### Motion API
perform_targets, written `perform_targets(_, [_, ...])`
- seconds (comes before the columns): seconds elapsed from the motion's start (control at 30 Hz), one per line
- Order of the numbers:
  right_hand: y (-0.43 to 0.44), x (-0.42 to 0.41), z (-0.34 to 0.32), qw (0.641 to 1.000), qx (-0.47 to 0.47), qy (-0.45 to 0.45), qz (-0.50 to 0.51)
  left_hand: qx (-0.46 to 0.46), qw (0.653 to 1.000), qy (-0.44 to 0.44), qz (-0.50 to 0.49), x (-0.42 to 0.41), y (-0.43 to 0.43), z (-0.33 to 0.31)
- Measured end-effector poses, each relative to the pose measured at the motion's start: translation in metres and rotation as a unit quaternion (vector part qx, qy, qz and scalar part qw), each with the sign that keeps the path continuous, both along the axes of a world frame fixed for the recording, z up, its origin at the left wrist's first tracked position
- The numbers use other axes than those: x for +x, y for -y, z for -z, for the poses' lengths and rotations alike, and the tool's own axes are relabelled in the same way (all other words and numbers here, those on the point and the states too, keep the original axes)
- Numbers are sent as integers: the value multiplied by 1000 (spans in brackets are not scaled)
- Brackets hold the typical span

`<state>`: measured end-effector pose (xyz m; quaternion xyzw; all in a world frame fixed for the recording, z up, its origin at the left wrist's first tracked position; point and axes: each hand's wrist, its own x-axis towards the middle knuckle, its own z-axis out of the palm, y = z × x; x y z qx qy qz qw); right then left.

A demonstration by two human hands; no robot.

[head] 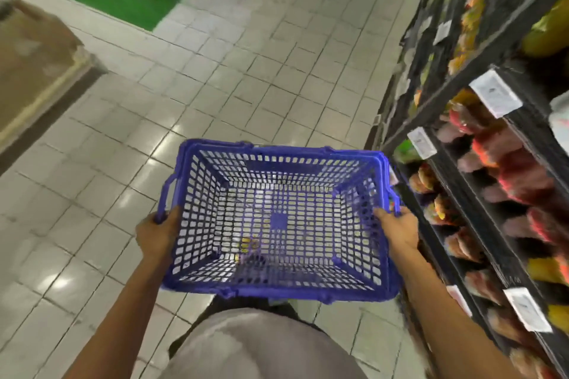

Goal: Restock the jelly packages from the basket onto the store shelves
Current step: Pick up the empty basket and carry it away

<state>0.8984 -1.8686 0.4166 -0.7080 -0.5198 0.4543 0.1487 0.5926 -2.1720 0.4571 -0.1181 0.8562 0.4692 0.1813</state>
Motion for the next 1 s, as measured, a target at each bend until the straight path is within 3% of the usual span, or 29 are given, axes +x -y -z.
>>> perform_targets(0.13, [-29, -87, -2, 998, 0, -7, -69, 9, 998, 0, -56, -56, 5, 2])
perform_targets(0.47, [-103, -264, -15, 989, 55, -17, -133, 20, 982, 27, -188, -177, -28, 7])
perform_targets(1.0, [-342, -525, -36, 971, 57, -7, -231, 40, 951, 10, -308, -355, -243, -17])
